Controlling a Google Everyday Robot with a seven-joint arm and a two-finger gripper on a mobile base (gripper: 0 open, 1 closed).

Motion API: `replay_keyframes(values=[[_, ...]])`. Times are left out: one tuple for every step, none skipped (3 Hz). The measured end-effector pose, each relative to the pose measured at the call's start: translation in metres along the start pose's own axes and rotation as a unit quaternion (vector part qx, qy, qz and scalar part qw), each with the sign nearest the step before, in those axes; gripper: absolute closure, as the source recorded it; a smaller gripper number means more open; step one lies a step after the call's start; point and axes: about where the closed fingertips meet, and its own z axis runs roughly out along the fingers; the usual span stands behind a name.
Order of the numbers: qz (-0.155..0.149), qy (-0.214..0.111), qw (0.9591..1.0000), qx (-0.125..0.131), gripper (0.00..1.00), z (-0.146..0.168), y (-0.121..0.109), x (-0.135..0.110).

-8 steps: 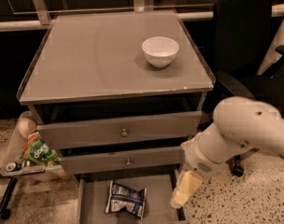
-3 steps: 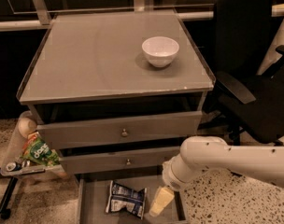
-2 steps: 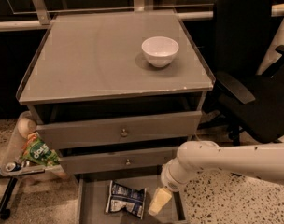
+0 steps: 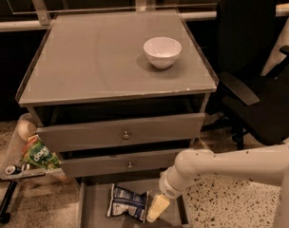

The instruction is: Pick blue chip bag from bottom drawer and place on counter

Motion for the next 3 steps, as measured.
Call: replay_keyframes(values=[[0.015,-0.016,0.9997,-0.011,0.0,0.052,-0.005,0.004],[0.024,-0.032,0.9986,-0.034,0.0,0.099,-0.005,0.007],[0.024,-0.032,0.9986,-0.034,0.0,0.099,-0.005,0.007]])
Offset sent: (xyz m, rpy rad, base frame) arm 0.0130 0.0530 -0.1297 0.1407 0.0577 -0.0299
